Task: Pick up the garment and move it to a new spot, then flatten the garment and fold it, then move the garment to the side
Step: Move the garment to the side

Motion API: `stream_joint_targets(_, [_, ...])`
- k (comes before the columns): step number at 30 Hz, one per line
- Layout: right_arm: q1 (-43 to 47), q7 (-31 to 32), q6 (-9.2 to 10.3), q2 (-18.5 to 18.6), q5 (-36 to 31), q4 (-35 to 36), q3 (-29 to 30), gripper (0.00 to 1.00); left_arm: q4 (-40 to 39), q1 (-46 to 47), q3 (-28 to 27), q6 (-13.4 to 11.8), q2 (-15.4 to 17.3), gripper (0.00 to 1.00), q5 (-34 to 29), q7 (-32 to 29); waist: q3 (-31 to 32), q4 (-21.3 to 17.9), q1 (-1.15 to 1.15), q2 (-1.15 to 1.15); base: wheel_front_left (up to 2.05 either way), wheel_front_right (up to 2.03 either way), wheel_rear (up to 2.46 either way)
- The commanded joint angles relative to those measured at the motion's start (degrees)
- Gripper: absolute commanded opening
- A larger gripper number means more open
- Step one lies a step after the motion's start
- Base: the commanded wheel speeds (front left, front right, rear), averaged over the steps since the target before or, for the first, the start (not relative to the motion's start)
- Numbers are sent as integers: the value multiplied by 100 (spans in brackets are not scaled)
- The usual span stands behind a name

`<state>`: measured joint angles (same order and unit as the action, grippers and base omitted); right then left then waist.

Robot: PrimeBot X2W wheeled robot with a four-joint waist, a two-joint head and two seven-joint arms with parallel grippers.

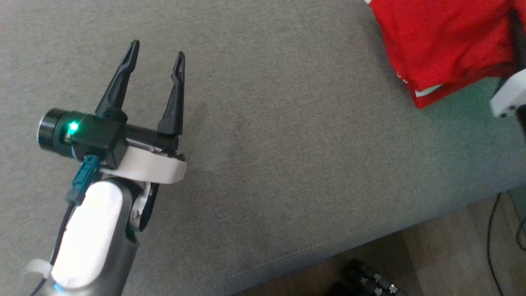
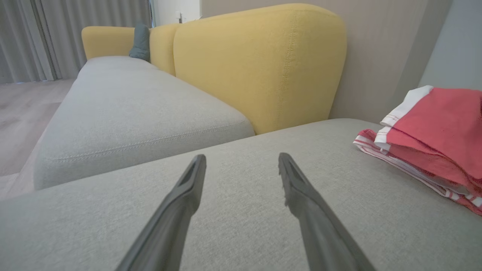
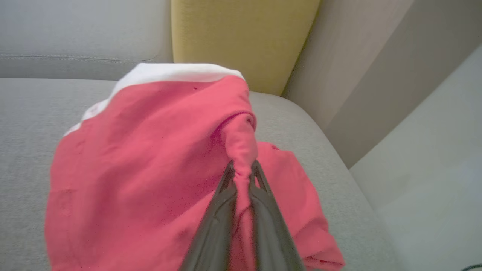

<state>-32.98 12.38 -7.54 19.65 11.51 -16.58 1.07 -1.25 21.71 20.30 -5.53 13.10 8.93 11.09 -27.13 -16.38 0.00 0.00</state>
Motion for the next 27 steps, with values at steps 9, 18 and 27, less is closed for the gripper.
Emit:
stream_joint_targets(9, [-587,-20,5,29,-136,-291,612,0,-503,569,102,93,190,100,-246,-188,-394,-179,0,0,0,0,0])
stream_joint_targets(18, [-901,-93,5,-266,-120,-960,1213,0,-613,732,166,109,272,100,-322,-265,-728,-82,0,0,0,0,0])
stream_joint_targets(27, [-970,-235,5,-376,-161,-1376,1565,100,-598,755,173,127,361,100,-300,-286,-812,-35,0,0,0,0,0])
